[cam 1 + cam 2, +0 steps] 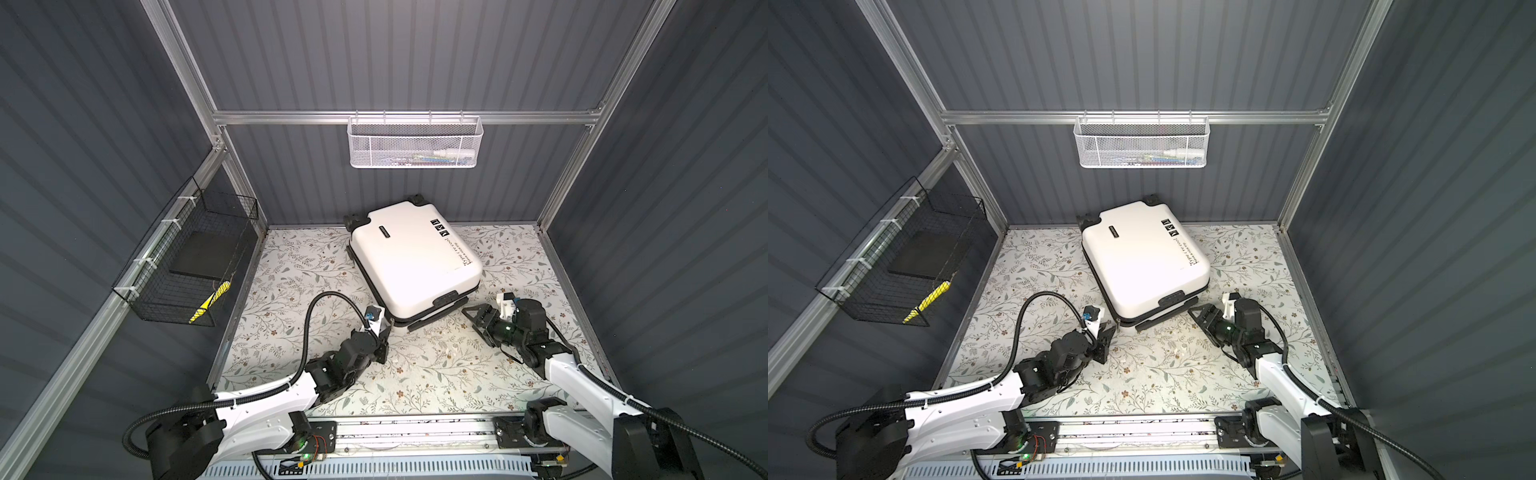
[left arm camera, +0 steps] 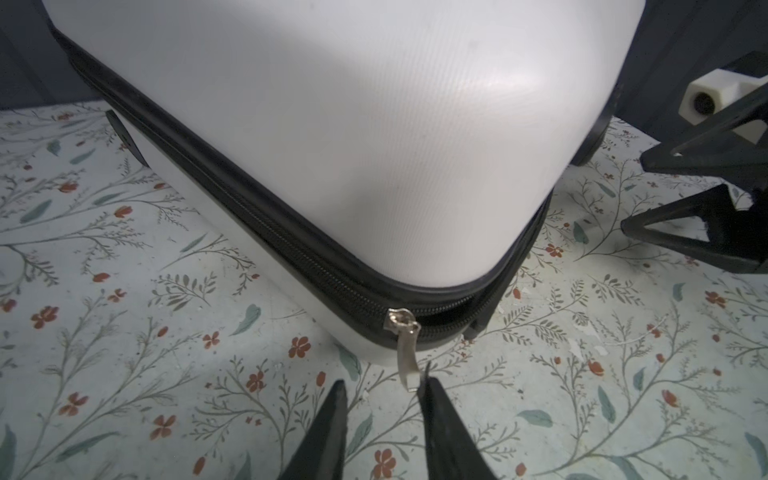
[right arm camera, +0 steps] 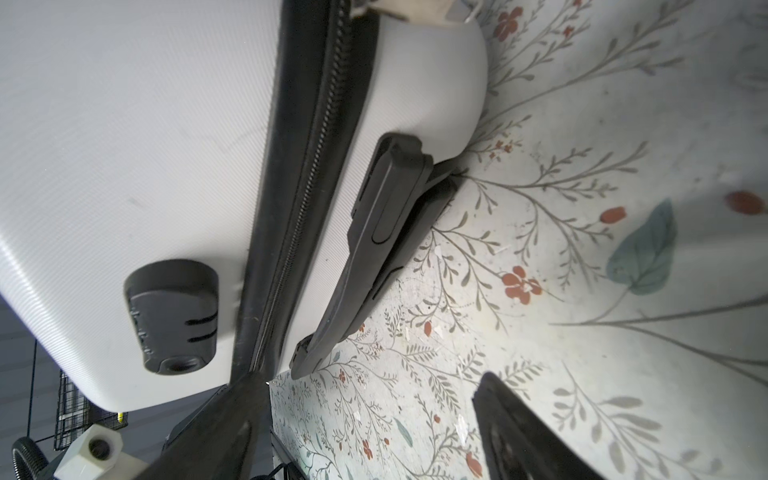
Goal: Pack the luggage
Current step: 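Move the right gripper to the suitcase's near corner beside the handle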
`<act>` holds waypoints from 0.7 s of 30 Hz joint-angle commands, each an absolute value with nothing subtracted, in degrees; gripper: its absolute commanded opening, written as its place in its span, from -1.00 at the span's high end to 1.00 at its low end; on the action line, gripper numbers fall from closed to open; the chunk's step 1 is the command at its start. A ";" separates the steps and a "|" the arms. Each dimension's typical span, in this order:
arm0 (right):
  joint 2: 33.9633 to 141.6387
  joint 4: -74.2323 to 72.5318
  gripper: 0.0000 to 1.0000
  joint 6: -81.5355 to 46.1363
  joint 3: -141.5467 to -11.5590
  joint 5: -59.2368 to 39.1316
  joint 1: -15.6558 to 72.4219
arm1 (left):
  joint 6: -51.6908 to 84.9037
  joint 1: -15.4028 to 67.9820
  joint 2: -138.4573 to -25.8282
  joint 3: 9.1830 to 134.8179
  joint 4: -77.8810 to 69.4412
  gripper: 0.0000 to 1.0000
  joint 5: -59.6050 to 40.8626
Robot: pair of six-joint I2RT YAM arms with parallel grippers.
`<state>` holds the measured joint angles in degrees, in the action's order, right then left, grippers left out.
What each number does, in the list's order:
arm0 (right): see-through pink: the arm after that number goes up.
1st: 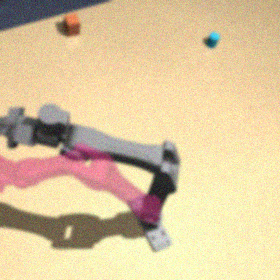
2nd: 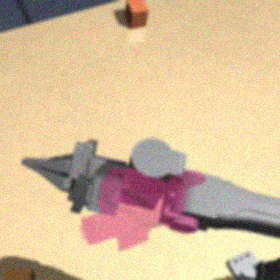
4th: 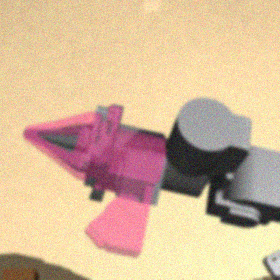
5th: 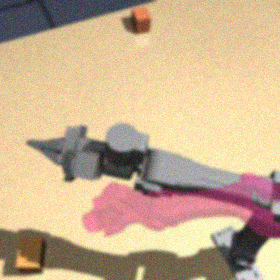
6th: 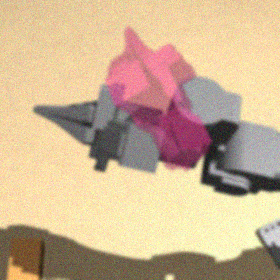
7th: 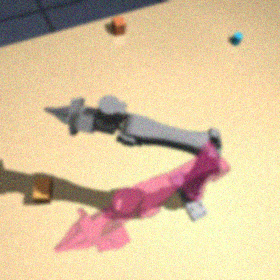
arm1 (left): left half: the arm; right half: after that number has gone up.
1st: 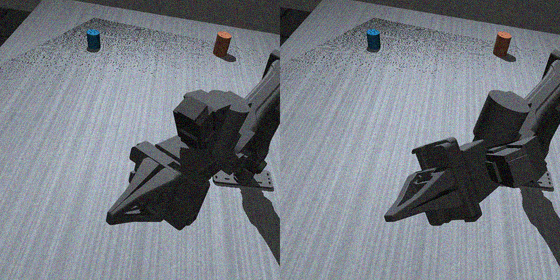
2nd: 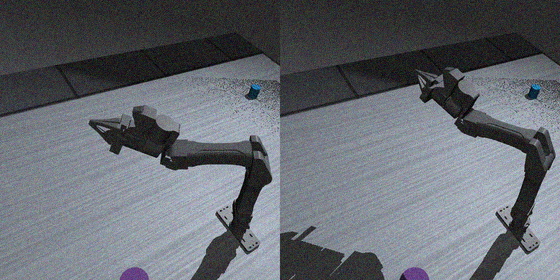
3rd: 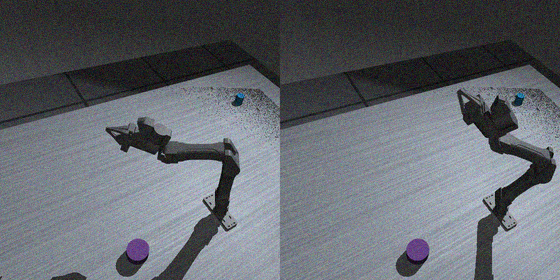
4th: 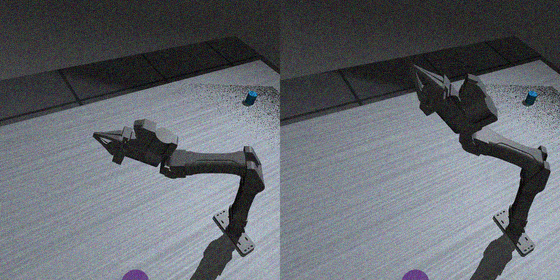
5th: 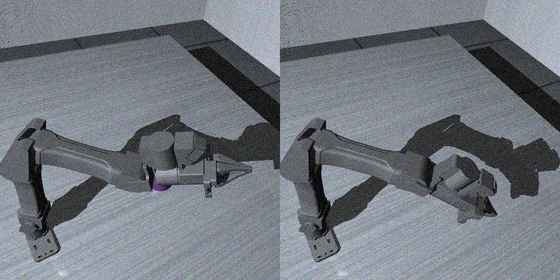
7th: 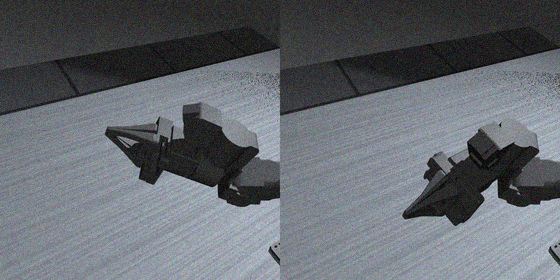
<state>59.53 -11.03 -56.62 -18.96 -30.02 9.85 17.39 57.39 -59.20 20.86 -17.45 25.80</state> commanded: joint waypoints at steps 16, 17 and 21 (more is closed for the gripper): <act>73.02 -31.15 -0.22 -63.83 -17.23 -28.30 13.44 | 21.66 57.17 -54.85 26.16 0.09 0.10 40.96; 73.75 -32.14 -0.20 -64.20 -17.14 -28.21 13.60 | 22.11 57.21 -55.23 26.33 0.09 -0.18 40.26; 76.26 -35.49 -0.12 -65.32 -16.88 -28.04 13.89 | 22.94 57.13 -55.72 25.51 -1.34 -0.67 37.67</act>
